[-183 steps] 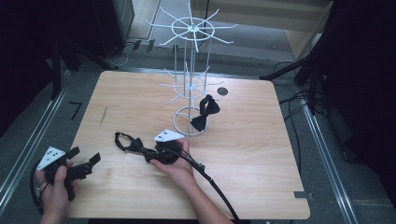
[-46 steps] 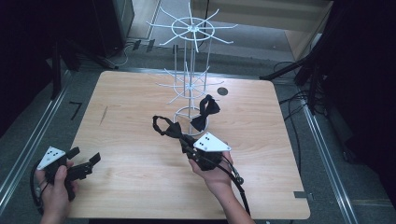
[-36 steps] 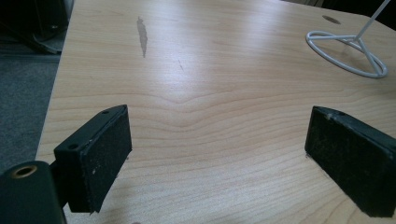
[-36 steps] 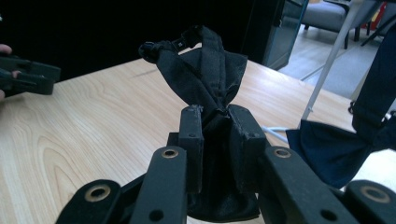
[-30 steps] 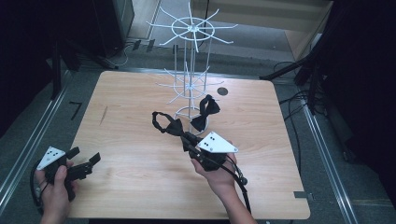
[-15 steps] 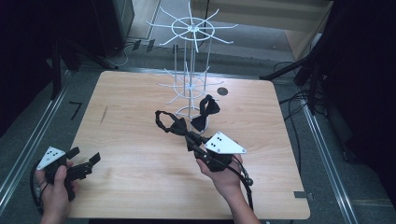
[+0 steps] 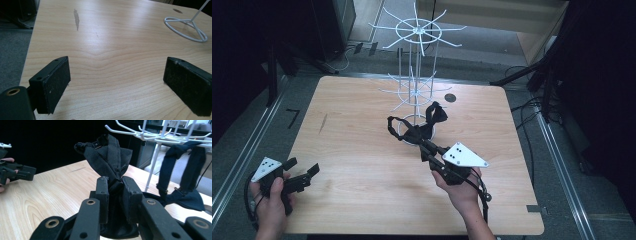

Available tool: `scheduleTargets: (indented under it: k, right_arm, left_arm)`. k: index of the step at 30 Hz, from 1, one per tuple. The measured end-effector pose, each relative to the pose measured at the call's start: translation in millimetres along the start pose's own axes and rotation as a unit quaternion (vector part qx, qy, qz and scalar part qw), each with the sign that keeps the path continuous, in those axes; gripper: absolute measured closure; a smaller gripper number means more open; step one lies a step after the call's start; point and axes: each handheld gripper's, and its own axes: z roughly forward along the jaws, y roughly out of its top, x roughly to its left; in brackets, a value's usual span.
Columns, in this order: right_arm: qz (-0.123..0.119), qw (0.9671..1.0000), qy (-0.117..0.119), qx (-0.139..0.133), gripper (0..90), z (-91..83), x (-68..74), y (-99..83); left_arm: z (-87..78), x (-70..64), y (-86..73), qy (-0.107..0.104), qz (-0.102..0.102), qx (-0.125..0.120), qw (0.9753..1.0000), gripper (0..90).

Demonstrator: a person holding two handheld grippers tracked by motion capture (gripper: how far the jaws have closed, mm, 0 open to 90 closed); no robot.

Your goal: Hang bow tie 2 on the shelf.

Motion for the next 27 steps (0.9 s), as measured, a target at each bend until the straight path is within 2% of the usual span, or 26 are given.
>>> scheduleTargets:
  k: [12,22,27]
  right_arm:
    - [0.005,0.9998,-0.012,-0.018,77.8,-11.7,-9.9,5.1]
    - [0.005,0.9993,-0.013,-0.035,77.7,-19.4,-13.7,10.8]
    - [0.013,0.999,-0.019,-0.037,77.7,-22.1,-18.9,9.8]
  left_arm:
    - [0.0,0.2,0.0,0.001,-0.001,-0.001,1.0,7.7]
    - [-0.1,0.4,-0.2,0.0,-0.003,-0.002,1.0,7.7]
    - [-0.2,0.4,-0.2,0.0,-0.004,-0.001,1.0,7.7]
